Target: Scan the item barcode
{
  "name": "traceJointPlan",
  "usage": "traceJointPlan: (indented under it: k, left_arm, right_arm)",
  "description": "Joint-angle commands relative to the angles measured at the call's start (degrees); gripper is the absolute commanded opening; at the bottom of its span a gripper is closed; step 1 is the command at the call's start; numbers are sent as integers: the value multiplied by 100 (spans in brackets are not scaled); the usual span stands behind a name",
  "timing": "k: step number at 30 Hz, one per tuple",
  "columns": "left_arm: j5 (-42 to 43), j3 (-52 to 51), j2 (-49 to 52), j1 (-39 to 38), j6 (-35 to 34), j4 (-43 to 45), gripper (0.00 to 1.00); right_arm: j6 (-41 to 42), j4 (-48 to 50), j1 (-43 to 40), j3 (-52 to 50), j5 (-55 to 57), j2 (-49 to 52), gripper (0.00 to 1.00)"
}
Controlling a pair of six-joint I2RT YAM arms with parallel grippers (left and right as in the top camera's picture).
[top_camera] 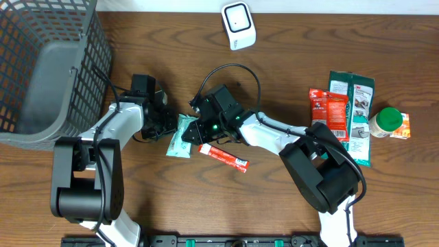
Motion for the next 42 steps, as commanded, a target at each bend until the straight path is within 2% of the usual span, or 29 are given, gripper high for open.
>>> traceJointPlan:
  k: [1,5,10,18,20,24,28,29,34,37,42]
  left_arm:
    - [-236,-70,214,9,-7,11,23]
    - [-234,-70,214,9,-7,4,23]
    - [-234,-70,214,9,-7,7,22]
    - [-234,-70,214,9,-4,7,22]
    - [-234,-70,214,9,-7,7,22]
    - [-234,-70,212,9,-4,9,22]
    - [-234,-28,-11,48,-7,-120,23]
    - [-234,37,-240,105,-4,-221,27]
    - [-238,85,-1276,289,-4,-232,35]
    - [-422,85,-1930,343,-7,-278,49]
    - [-1318,83,-2820,352,-4,-476,68]
  right_arm:
    - [39,33,50,-28,-20,151,26]
    - [39,15,50,-28,236,151,24]
    - [42,17,26,-28,234,151,25]
    - [1231,195,-37,-28,326,151,21]
    - [1239,210,-37,-28,339,151,17]
    - [992,181,-44,-28,365,151,1]
    - [649,177,-48,-28,365,149,1]
    - [544,179,-48,-28,365,149,1]
    - [175,129,-55,-28,367,-15,1]
    - [-48,-9,-76,-26,380,-264,1]
    - [-422,-710,-146,-22,745,-907,1]
